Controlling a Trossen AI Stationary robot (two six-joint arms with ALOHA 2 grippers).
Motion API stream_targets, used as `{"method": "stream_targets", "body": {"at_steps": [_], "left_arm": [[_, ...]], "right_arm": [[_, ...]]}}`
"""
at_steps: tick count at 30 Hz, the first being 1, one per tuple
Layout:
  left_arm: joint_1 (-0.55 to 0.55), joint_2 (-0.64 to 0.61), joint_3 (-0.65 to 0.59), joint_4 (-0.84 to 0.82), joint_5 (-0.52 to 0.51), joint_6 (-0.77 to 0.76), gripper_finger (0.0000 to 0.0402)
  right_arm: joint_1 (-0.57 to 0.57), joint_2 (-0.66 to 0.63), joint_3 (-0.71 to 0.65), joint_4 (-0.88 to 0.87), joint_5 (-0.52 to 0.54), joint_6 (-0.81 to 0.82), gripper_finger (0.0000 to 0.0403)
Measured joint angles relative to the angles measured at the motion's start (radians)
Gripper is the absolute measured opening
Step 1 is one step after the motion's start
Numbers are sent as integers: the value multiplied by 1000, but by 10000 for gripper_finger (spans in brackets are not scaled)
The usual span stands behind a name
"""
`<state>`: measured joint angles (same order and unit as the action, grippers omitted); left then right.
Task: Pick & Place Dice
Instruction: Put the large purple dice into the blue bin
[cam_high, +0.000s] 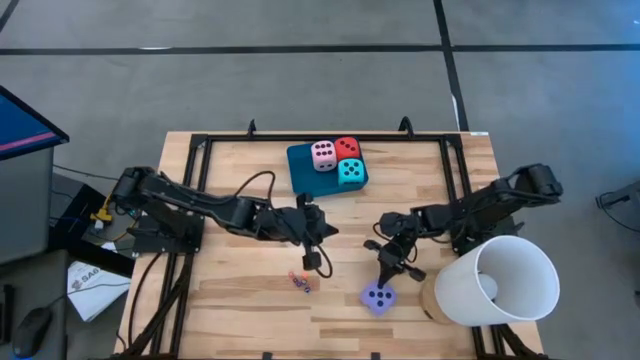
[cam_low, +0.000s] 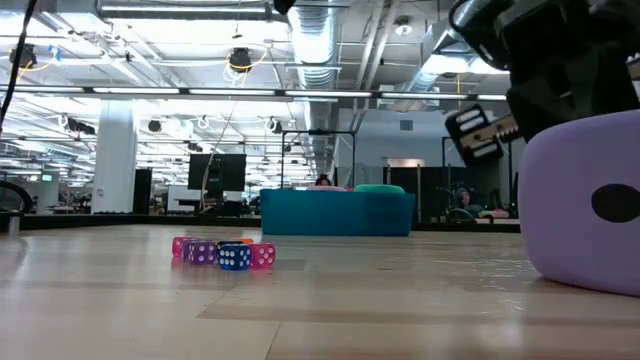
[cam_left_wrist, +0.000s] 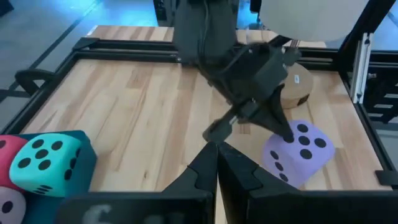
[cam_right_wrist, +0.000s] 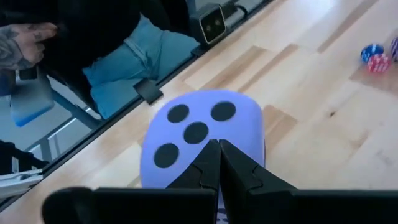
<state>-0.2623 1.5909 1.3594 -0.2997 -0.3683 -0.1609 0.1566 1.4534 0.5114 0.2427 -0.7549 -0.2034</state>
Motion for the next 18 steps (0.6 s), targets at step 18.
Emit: {"method": "stream_targets", "body": {"at_steps": [18], "left_arm": [[0,-9,0,-16,-6,-1,0]], "right_arm": [[-152,49,-2,151,385,10,0]]}}
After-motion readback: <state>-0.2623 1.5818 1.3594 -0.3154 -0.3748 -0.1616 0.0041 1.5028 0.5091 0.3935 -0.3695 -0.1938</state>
